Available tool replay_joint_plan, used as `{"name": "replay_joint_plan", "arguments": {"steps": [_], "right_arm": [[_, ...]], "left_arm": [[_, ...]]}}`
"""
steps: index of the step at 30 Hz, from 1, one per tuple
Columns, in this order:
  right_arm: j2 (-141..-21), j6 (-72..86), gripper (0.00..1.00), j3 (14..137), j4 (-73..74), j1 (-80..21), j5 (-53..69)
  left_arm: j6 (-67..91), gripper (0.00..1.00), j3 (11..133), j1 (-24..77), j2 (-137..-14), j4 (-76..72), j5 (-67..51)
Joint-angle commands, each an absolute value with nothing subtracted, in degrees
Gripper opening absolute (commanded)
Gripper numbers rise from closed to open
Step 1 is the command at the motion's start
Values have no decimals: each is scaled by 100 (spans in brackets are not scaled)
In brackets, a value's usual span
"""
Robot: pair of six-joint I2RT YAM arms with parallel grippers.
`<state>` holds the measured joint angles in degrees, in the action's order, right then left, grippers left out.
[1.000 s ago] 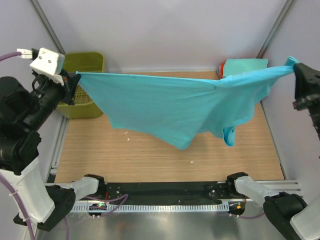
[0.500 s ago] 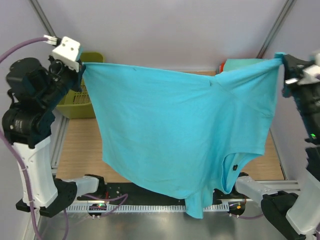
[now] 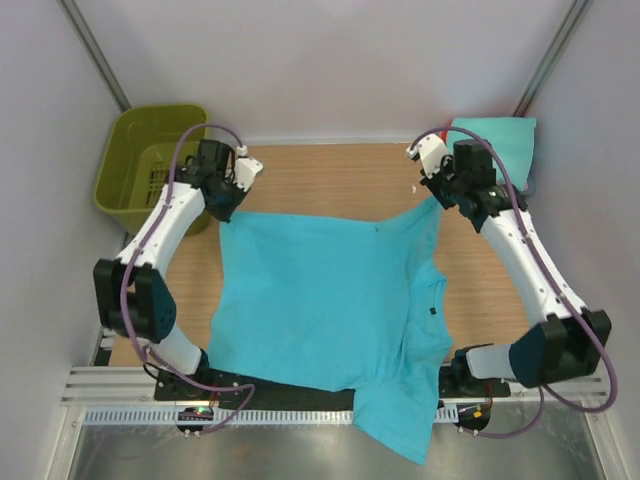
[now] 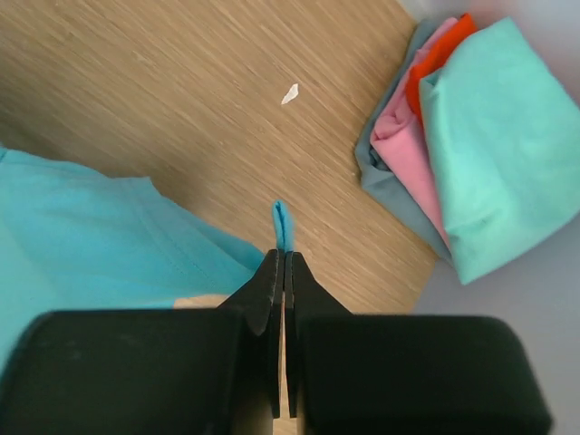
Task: Fold and stack the t-shirts
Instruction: Flatten the tshirt out
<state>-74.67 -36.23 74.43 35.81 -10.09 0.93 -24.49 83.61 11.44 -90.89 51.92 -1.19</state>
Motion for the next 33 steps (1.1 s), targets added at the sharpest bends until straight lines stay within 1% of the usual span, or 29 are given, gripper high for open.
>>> {"name": "replay_joint_plan", "arguments": {"steps": [1, 2, 3, 5, 6, 8, 9, 10, 11, 12, 15, 16, 19, 23, 27, 30, 33], "right_arm": [[-8250, -3815, 1, 7855, 2242, -853, 158], [-8818, -3771, 1, 7979, 2189, -800, 167], [-9190, -3692, 1, 8137, 2180, -774, 106], [-9788, -3586, 1, 8734, 2171, -686, 132], [-10461, -3577, 1, 8980, 2197, -677, 54], [-11123, -3577, 1, 9884, 2407, -677, 26], [-11727, -3586, 1, 10236, 2539, -677, 26], [-12081, -3551, 1, 10935, 2723, -677, -226], [-12389, -3533, 1, 11290, 2820, -685, -298], [-12967, -3516, 1, 11938, 2900, -677, -395], [-13717, -3515, 1, 12873, 3093, -677, -501], [-14120, -3516, 1, 13424, 3129, -685, -553], [-14562, -3656, 1, 14060, 2972, -703, -606], [-14704, -3726, 1, 13896, 2357, -747, -589], [-14835, -3805, 1, 13895, 1943, -826, -641], [-14924, -3832, 1, 14141, 1890, -896, -703], [-14697, -3806, 1, 13993, 1855, -967, -790]], "left_arm": [[-2496, 0, 9076, 1090, -9850, 4526, -150], [-2487, 0, 9244, 1038, -10070, 4526, -132], [-2470, 0, 9385, 1002, -10516, 4500, -149], [-2373, 0, 9823, 914, -10931, 4395, -97], [-2364, 0, 9991, 888, -11308, 4412, -88], [-2364, 0, 10517, 835, -11697, 4465, -53], [-2382, 0, 10703, 835, -12029, 4474, 113], [-2382, 0, 10870, 826, -12180, 4491, 166], [-2364, 0, 11037, 817, -12321, 4535, 202], [-2338, 0, 11370, 809, -12601, 4561, 254], [-2215, 0, 11994, 765, -12972, 4649, 307], [-2206, 0, 12171, 747, -13216, 4693, 360], [-2136, 0, 12680, 703, -13525, 4772, 448], [-2092, 0, 13077, 686, -13921, 4667, 641], [-2074, 0, 13034, 677, -13940, 4342, 817], [-1995, 0, 13043, 642, -13852, 4245, 818], [-1951, 0, 12991, 633, -13642, 4166, 721]]}}
